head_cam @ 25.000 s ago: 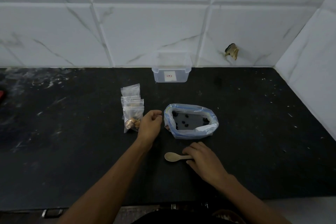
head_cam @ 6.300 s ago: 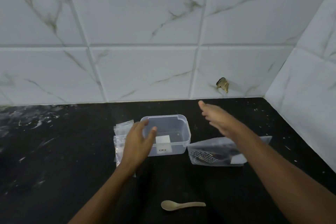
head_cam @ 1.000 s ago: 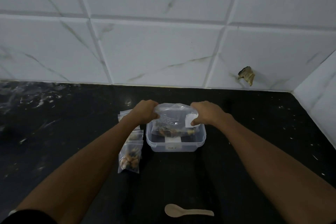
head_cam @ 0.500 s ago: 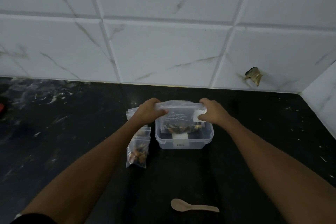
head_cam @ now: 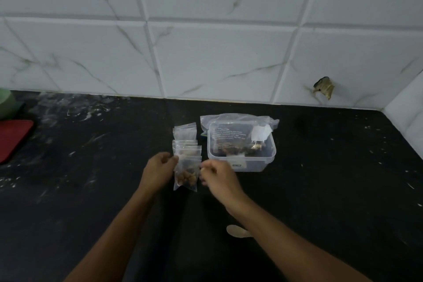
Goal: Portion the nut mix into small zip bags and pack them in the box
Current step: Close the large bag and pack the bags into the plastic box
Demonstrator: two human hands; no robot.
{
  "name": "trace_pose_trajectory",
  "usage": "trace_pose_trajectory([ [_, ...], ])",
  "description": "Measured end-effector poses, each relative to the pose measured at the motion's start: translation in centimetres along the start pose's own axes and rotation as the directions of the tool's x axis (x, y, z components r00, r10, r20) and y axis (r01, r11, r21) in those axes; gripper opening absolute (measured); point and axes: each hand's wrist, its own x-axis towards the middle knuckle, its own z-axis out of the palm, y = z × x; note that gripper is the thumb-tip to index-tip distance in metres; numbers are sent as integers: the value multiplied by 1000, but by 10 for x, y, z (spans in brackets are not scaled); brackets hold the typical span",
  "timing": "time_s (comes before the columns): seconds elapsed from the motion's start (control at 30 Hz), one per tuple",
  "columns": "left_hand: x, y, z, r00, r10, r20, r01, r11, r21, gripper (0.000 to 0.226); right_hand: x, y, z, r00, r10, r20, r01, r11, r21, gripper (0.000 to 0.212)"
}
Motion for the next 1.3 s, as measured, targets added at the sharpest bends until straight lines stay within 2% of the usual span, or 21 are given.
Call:
trace_pose_trajectory([
  [0.1,-15,-12,9,994,-105,34,108,991,-77,22,12,21,25,964,262,33,-263,965,14,26],
  [0.17,-25,-10,16,982,-181,62,189,968,-168,16,18,29,35,936,351,33,-352,932,83,29],
  [0.3,-34,-5,26,962,-254,103,272,927,-257,14,25,27,45,921,387,48,-388,895,219,21],
  [0.4,-38,-5,27,952,-272,138,300,920,-254,17,22,23,48,916,397,63,-398,871,287,32],
  [0.53,-51,-11,25,957,-244,157,281,915,-291,19,12,20,49,911,394,125,-413,859,303,23],
  [0.63,-63,-18,24,974,-171,151,212,920,-329,20,2,16,47,933,328,152,-360,881,307,20],
  [0.77,-79,-1,22,997,23,74,7,919,-394,27,-14,-3,25,966,202,163,-245,916,317,28],
  [0.87,-83,33,28,974,219,60,-181,908,-379,30,-20,-28,-11,986,128,103,-152,948,280,32],
  [0.97,-75,74,45,935,344,91,-290,885,-365,29,-17,-49,-54,997,82,9,-81,959,271,19],
  [1.03,-65,98,58,924,361,126,-295,883,-366,26,-5,-59,-80,992,119,-51,-104,967,233,18],
  [1.13,-44,127,81,905,357,230,-278,907,-315,34,23,-63,-117,951,277,-135,-256,954,153,25],
  [1.23,-20,142,97,926,200,321,-86,938,-335,34,44,-56,-140,920,372,-120,-349,921,175,26],
  [1.3,-7,143,107,904,132,406,14,941,-337,31,53,-41,-146,912,388,-130,-365,915,171,20],
])
